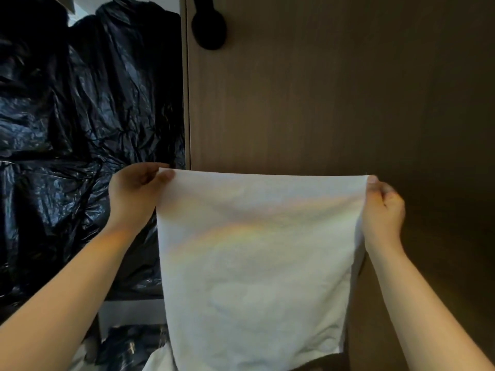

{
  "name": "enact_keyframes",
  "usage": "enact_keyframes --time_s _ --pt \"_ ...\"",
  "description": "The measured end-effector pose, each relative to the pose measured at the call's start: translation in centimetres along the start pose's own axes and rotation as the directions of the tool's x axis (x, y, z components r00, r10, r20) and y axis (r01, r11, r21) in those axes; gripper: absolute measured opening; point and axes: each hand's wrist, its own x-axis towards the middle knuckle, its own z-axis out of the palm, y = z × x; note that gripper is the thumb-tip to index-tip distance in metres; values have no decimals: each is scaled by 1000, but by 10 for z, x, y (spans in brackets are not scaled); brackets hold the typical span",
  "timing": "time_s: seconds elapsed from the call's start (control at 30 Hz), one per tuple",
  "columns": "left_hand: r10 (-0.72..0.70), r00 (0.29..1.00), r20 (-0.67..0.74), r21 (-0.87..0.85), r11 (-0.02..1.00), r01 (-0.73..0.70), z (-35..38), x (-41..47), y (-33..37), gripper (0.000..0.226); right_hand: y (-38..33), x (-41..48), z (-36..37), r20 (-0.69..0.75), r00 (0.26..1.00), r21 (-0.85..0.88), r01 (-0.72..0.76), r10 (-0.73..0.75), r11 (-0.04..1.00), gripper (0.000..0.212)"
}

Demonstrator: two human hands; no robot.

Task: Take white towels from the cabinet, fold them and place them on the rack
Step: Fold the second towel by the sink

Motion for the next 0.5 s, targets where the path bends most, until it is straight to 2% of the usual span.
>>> enact_keyframes --time_s 0.13,0.27,0.37,0.5 --pt "136 991 4 193 972 -134 1 -5 -1 3 -1 -5 3 -8 1000 12 19 -19 1000 31" --pt "216 976 29 237 947 -216 -1 -6 1 6 -3 -6 1 11 1000 17 13 -13 1000 34" --pt "234 972 21 244 942 -232 -5 -9 8 5 -6 -8 -1 21 999 1 33 -33 999 32" --pt "180 984 -3 210 962 -175 -16 -18 18 4 -12 -16 -10 32 998 -23 60 -59 998 31"
